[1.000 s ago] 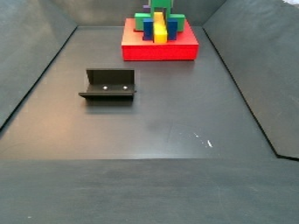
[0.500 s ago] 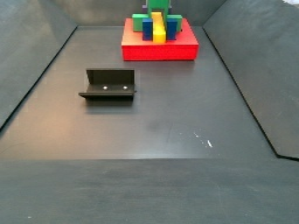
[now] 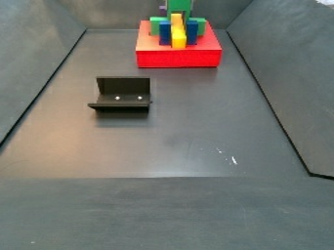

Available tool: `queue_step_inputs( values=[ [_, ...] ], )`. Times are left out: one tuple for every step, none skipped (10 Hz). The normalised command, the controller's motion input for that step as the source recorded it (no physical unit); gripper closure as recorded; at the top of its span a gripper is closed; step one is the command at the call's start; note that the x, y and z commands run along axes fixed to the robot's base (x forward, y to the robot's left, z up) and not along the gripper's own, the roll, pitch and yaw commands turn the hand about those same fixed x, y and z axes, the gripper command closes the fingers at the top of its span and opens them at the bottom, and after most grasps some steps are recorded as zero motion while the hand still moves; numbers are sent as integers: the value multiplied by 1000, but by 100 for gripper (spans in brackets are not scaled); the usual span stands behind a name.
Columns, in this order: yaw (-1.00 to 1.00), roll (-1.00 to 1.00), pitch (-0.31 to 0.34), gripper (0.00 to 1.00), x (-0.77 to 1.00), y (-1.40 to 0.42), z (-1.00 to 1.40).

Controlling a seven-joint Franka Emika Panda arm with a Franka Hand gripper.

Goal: Pick up the green object. Move up. Move to above the board. Insert the green object.
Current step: Insert the green object.

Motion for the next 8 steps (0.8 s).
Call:
queue_step_inputs(
  values=[
    [0,0,0,100,20,0,-14],
    [0,3,21,100,106,-23,-89],
    [0,54,29,100,94,-31,-177],
    [0,90,17,100,57,-43,-254],
    [0,131,0,100,11,-80,-346],
    [0,130,0,100,0,-86,-354],
    [0,111,0,100,40,-91,-351],
    [0,87,0,100,63,-80,-346]
  ],
)
